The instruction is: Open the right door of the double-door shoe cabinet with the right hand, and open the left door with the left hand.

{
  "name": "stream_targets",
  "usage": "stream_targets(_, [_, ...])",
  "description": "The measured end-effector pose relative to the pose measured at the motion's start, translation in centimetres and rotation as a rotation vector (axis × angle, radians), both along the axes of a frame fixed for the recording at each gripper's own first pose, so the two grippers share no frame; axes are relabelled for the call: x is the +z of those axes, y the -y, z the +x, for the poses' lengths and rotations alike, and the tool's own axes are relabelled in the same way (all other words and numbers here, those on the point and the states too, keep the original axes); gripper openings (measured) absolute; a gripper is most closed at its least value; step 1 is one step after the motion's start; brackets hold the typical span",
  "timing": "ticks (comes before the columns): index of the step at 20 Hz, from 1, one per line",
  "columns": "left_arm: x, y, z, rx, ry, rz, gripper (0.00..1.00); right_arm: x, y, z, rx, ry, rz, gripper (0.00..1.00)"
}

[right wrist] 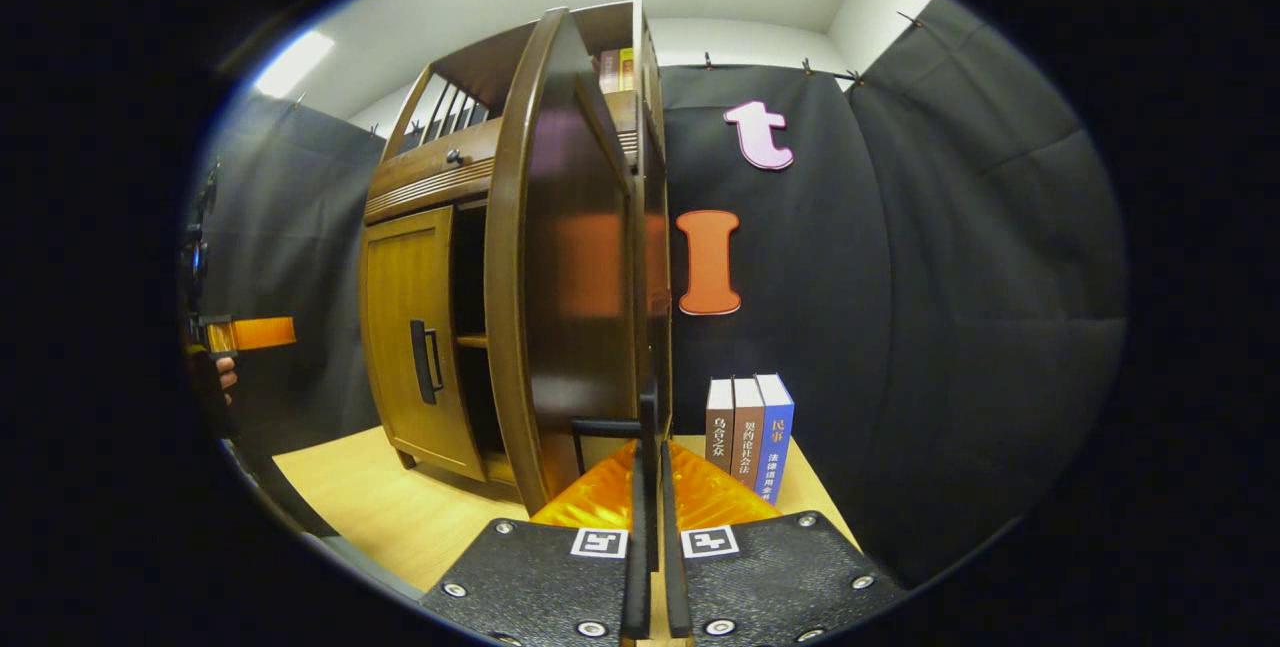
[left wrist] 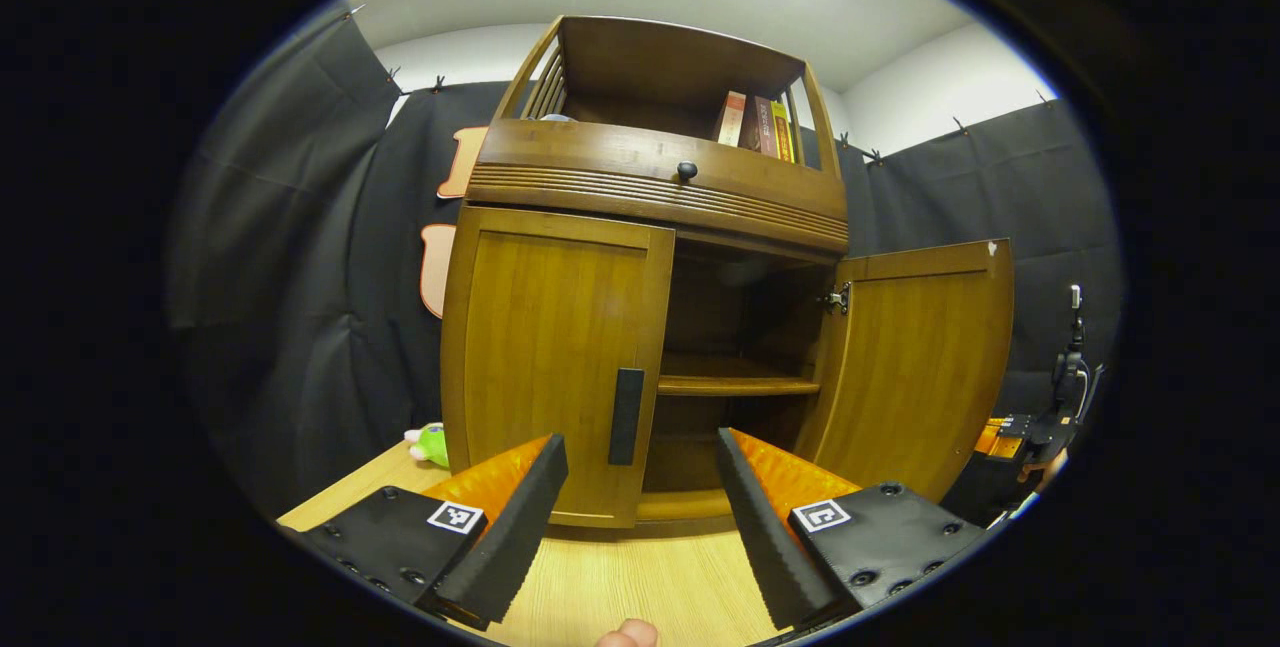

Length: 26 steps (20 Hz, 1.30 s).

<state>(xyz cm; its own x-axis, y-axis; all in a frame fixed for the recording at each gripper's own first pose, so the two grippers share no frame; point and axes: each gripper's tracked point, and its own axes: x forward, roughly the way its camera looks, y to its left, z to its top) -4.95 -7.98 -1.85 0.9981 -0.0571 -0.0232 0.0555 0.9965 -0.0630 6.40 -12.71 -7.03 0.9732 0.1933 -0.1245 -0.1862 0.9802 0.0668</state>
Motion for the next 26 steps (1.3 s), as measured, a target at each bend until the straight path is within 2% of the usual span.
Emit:
stream_targets(7, [-0.3,-0.6,0.0,0.013,-0.01,-0.006,0.97,-0.3,0.3,-0.6,0.016,-0.012,0.011,0.05])
stream_targets(8, [-0.4,-0.7,0.0,0.016,-0.01,-0.01,0.97,-0.6,0.7,-1.1,0.007,-0.021,0.004,0.2])
stream_targets(9, [-0.4,-0.8,0.1,0.016,-0.011,-0.013,0.97,-0.5,1.0,-2.0,-0.001,-0.021,0.007,0.05])
stream_targets(13, [-1.0,-0.9,0.4,0.01,-0.016,-0.007,0.97,0.6,2.4,-4.6,-0.09,0.001,0.03,0.06])
stream_targets(14, [-1.3,-0.9,0.4,0.008,-0.023,-0.004,0.95,1.3,2.5,-5.2,-0.108,0.014,0.027,0.21])
stream_targets(15, [-1.5,-0.9,0.5,0.007,-0.03,-0.002,0.94,2.0,2.2,-5.6,-0.117,0.029,0.032,0.21])
stream_targets(17, [-2.0,-1.0,0.5,0.003,-0.042,0.0,0.95,2.7,1.9,-6.0,-0.135,0.029,0.039,0.2])
stream_targets(18, [-2.2,-0.9,0.5,0.001,-0.046,0.002,0.95,2.8,1.7,-6.2,-0.143,0.022,0.038,0.05])
stream_targets(19, [-2.3,-0.9,0.5,0.002,-0.049,0.005,0.95,3.1,1.1,-6.2,-0.136,0.021,0.036,0.08])
stream_targets(26, [-3.0,-1.5,0.8,0.023,-0.055,0.015,0.95,3.6,-0.9,-5.9,-0.107,0.045,0.018,0.66])
